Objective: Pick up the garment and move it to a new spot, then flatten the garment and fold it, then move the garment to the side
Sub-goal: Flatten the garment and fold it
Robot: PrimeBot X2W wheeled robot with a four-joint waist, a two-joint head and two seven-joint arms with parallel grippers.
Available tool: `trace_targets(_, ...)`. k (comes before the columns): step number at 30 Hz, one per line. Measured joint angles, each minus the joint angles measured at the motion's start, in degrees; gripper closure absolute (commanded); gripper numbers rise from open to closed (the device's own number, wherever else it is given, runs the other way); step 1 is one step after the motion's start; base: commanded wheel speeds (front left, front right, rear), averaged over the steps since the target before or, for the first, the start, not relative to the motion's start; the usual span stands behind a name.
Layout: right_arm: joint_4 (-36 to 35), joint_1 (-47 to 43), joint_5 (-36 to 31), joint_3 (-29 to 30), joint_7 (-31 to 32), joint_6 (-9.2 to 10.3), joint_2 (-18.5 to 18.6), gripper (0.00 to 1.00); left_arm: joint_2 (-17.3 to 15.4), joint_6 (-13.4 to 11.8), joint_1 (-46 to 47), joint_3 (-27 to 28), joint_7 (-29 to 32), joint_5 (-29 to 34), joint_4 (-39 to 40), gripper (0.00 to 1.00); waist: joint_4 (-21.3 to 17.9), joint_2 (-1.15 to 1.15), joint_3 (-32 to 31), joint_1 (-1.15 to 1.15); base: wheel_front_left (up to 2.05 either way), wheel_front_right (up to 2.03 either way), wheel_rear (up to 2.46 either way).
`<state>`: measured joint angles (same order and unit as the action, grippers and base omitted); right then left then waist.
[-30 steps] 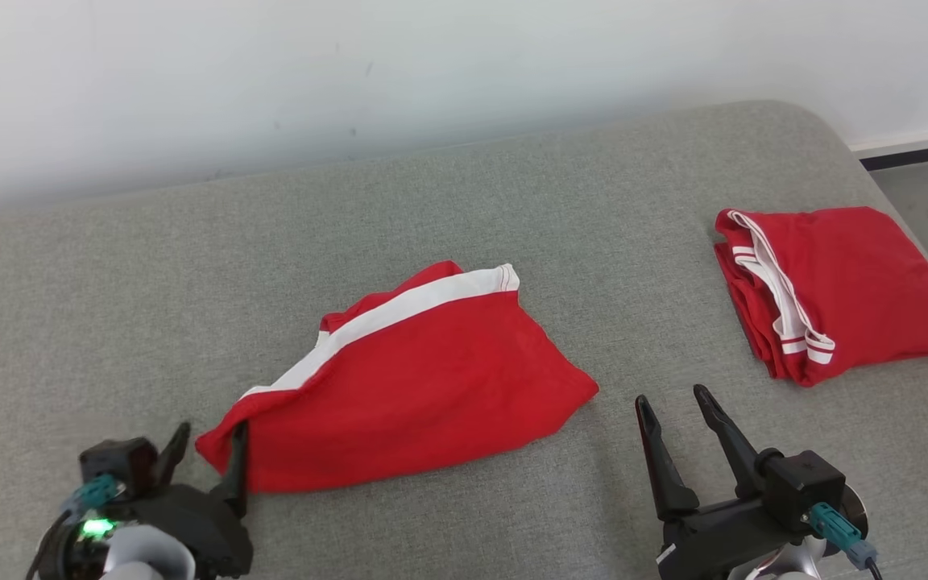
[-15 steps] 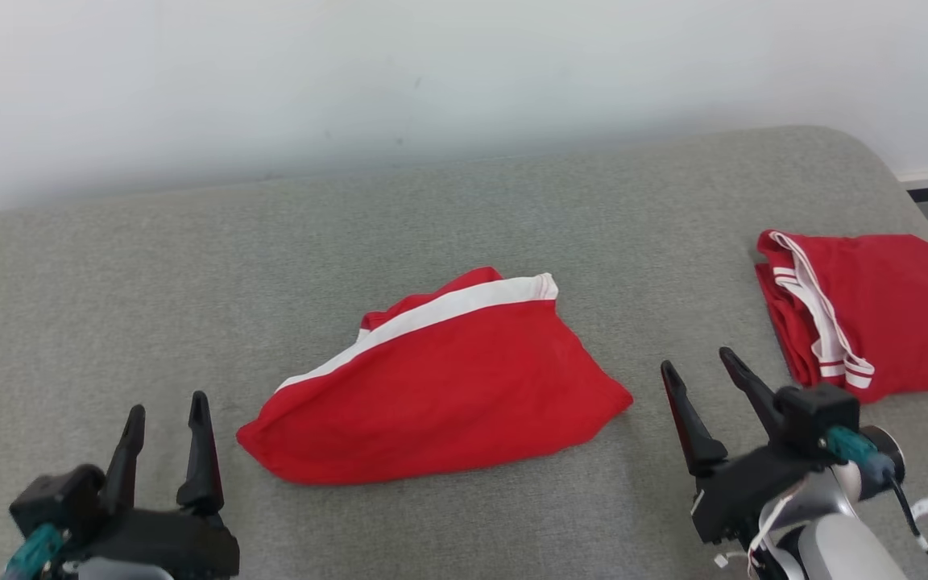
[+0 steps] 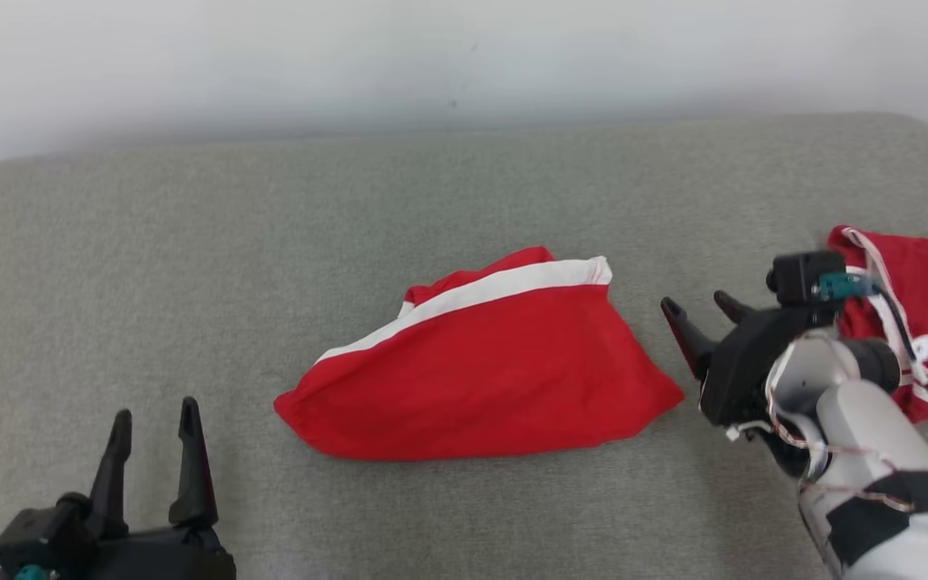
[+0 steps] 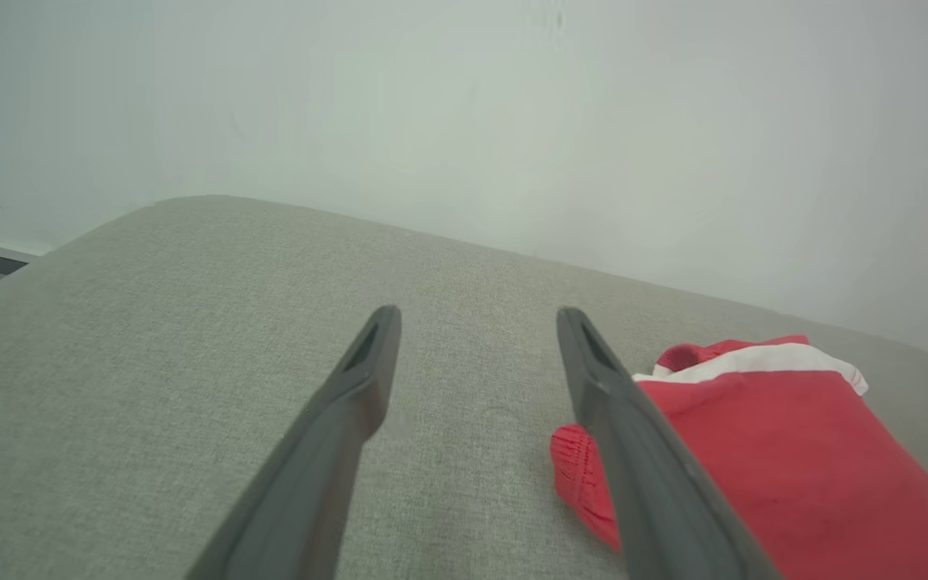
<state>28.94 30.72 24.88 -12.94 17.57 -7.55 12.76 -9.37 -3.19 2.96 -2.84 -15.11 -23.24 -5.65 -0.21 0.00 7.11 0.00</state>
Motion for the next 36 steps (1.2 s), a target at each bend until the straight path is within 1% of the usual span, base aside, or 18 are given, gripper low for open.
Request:
trace_targets(2, 2.7, 2.7, 0.8, 0.1, 1.9, 0.0, 0.1, 0.0, 0.7, 0.9, 0.7, 1.1, 0.0, 1.1, 0.4, 0.0, 0.7, 0.0, 0.9, 0.0, 0.0, 0.0, 0.0)
trace_targets(5, 6.1, 6.0, 2.7, -0.1, 3.3, 0.0, 0.0, 0.0, 2.2, 2.8, 2.1, 2.7, 0.0, 2.4, 1.1, 0.0, 2.0, 0.0, 2.3, 0.01, 0.0, 0.0, 0.0)
trace_targets(6, 8.1, 7.6, 4.4, 0.1, 3.6, 0.0, -0.3, 0.0, 3.0, 4.3, 2.6, 3.6, 0.0, 3.2, 1.5, 0.0, 2.9, 0.0, 3.2, 0.0, 0.0, 0.0, 0.0)
trace_targets(8, 10.0, 9.2, 4.7, -0.2, 3.6, 0.0, -0.3, 0.0, 3.5, 5.8, 2.8, 4.2, 0.0, 4.2, 1.8, 0.0, 3.8, 0.0, 4.1, 0.01, 0.0, 0.0, 0.0)
trace_targets(11, 12.6, 11.1, 5.5, -0.3, 3.3, 0.0, -0.4, 0.0, 4.4, 7.3, 2.9, 5.1, 0.0, 5.8, 1.9, 0.0, 5.1, 0.01, 5.3, 0.01, 0.0, 0.0, 0.0)
trace_targets(18, 16.3, 13.6, 8.3, -1.8, 1.4, 0.0, -0.9, 0.0, 5.4, 8.8, 2.7, 6.5, 0.0, 7.5, 0.9, 0.0, 7.6, 0.01, 7.0, 0.01, 0.0, 0.0, 0.0)
trace_targets(23, 19.2, 15.5, 9.0, -2.1, -0.8, 0.0, -0.4, 0.0, 5.8, 9.7, 2.7, 6.8, 0.0, 8.6, 0.2, 0.0, 8.5, 0.0, 7.4, 0.01, 0.0, 0.0, 0.0)
trace_targets(30, 23.1, 17.8, 10.9, -2.4, -1.8, 0.0, -0.7, 0.0, 6.0, 10.2, 2.7, 6.8, 0.0, 9.1, -0.6, 0.0, 9.3, 0.01, 7.7, 0.01, 0.0, 0.0, 0.0)
trace_targets(32, 23.8, 18.1, 11.3, -3.1, -1.9, 0.0, -0.8, 0.51, 6.1, 10.3, 2.7, 6.8, 0.0, 9.1, -0.8, 0.0, 9.4, 0.0, 7.8, 0.01, 0.0, 0.0, 0.0)
trace_targets(33, 24.1, 18.4, 11.4, -3.4, -2.0, 0.0, -0.7, 0.51, 6.1, 10.3, 2.7, 6.8, 0.0, 9.1, -0.8, 0.0, 9.5, 0.0, 7.9, 0.01, 0.0, 0.0, 0.0)
trace_targets(34, 24.3, 18.7, 11.5, -3.7, -2.0, 0.0, -0.7, 0.6, 6.1, 10.3, 2.7, 6.8, 0.0, 9.1, -0.8, 0.0, 9.5, 0.01, 8.1, 0.01, 0.0, 0.0, 0.0)
trace_targets(36, 24.4, 19.0, 11.8, -4.3, -3.0, 0.0, -0.7, 1.0, 6.2, 10.3, 2.7, 7.0, 0.0, 9.1, -0.8, 0.0, 9.5, 0.0, 8.3, 0.01, 0.0, 0.0, 0.0)
